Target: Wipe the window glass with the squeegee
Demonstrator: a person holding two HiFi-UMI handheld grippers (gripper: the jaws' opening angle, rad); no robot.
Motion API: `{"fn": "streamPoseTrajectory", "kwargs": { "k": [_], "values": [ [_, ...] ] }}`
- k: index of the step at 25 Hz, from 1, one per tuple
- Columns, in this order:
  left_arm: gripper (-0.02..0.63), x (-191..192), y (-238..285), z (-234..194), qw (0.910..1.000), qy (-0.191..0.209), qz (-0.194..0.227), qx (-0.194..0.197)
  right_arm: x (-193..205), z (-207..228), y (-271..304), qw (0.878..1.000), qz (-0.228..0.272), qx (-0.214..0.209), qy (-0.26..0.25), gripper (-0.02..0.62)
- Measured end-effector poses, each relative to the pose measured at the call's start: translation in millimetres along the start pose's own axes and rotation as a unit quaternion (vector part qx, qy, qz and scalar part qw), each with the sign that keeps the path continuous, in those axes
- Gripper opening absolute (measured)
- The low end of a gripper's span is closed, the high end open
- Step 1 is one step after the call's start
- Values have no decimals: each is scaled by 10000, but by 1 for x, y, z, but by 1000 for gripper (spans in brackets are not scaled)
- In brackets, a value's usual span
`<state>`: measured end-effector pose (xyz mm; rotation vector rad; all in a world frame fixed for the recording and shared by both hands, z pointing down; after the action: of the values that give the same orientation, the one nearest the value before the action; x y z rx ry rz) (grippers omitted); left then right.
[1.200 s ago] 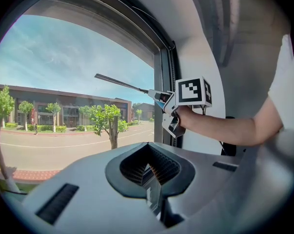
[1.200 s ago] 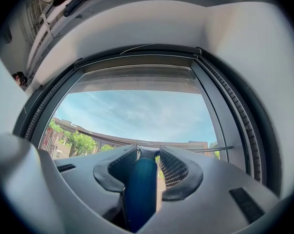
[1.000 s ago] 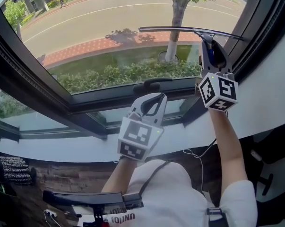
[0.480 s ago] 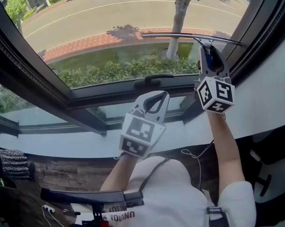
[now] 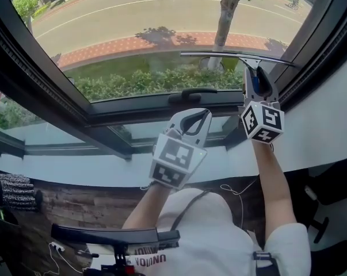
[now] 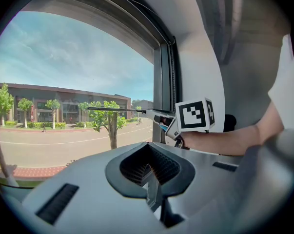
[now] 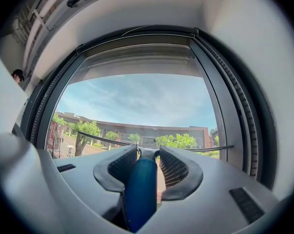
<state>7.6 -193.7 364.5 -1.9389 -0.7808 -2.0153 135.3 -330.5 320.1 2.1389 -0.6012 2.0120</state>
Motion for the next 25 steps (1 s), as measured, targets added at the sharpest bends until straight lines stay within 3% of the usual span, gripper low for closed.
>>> {"fn": "streamPoseTrajectory", "kwargs": {
  "k": [25],
  "values": [
    [0, 5, 3, -3, 9999, -64, -100, -54, 74, -2, -9, 9958, -909, -54, 101, 149]
  ]
}}
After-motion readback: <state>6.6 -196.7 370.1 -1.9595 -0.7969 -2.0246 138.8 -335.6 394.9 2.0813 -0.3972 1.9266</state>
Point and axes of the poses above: the fingertips, and each gripper's own axes: y forward along the fingers, z to its right, x out of its underside, the point moved 3 cm from there along -y, backward along the fingers
